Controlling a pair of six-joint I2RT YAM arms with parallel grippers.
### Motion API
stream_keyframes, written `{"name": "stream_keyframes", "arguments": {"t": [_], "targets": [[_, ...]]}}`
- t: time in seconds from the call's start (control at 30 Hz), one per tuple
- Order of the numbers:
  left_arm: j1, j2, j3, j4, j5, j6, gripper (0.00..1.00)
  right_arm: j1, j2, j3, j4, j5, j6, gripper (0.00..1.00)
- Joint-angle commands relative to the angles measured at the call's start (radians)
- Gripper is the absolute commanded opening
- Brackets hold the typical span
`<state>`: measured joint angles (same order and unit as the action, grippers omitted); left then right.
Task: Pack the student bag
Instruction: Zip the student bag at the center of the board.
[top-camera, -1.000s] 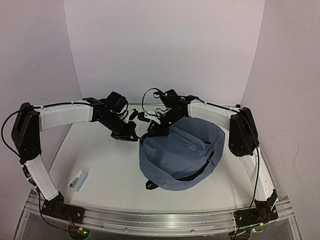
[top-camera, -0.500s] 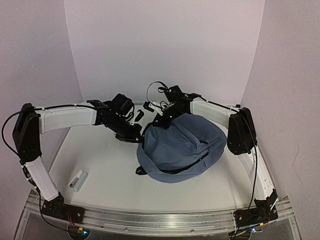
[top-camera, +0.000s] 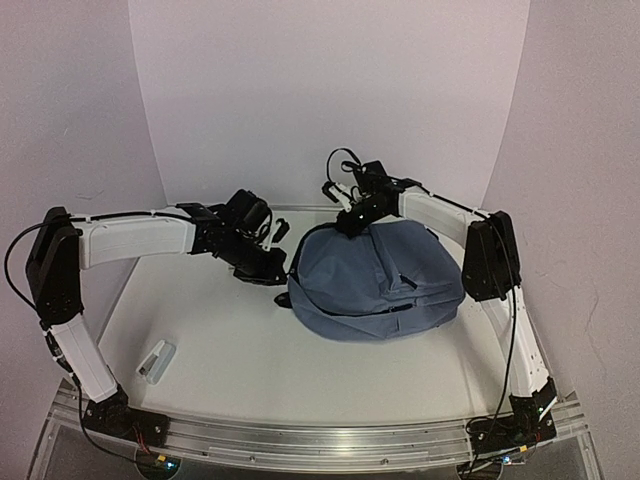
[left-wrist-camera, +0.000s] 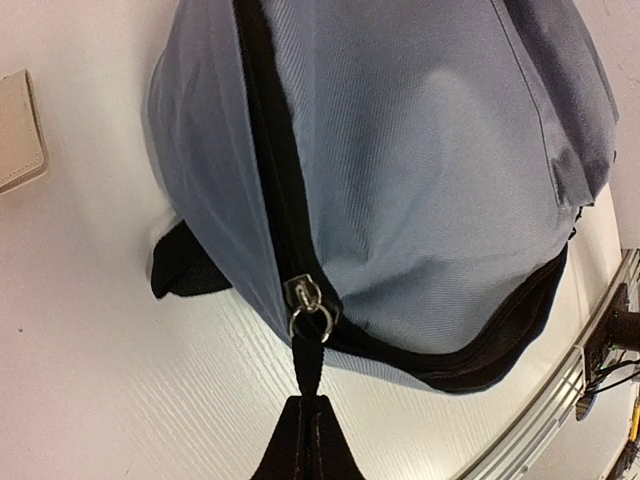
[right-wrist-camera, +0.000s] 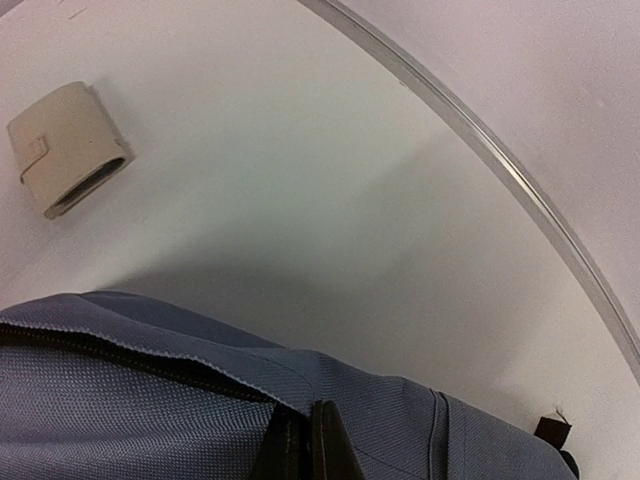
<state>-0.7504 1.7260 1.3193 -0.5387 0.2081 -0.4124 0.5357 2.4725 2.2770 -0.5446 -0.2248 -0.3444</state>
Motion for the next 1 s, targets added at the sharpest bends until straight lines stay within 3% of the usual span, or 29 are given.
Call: {"name": "stream_keyframes", "arguments": {"t": [0.0,0.27,0.47,0.57,0.63,0.73,0.83,0.97], "targets": [[0.068,-0.007,0.002,-0.048,0.030,-0.038,0.00,-0.104,-0.072,-0.111,-0.007,0.189,0.122,0.00],[0.215,0.147,0.169,-0.037,0.056,0.003,0.00,-0.112,-0.287,-0.412,-0.044,0.017,0.203,0.00],[0.261,0.270,0.370,-0.067,0.116,0.061,0.00,-0.094,-0.422,-0.585,-0.064,-0.252,0.237,0.01],[0.258,0.267,0.398,-0.050,0.191,0.085,0.00,-0.065,-0.484,-0.623,-0.088,-0.338,0.153,0.17],[0.251,0.253,0.398,-0.041,0.214,0.099,0.00,-0.065,-0.502,-0.598,-0.093,-0.336,0.103,0.43],[0.233,0.239,0.390,-0.039,0.232,0.120,0.00,-0.065,-0.485,-0.504,-0.097,-0.318,0.025,0.66],[0.214,0.237,0.378,-0.032,0.250,0.123,0.00,-0.064,-0.422,-0.395,-0.098,-0.335,-0.027,0.75],[0.192,0.228,0.357,-0.023,0.247,0.124,0.00,-0.060,-0.298,-0.239,-0.099,-0.369,-0.034,0.76]]}}
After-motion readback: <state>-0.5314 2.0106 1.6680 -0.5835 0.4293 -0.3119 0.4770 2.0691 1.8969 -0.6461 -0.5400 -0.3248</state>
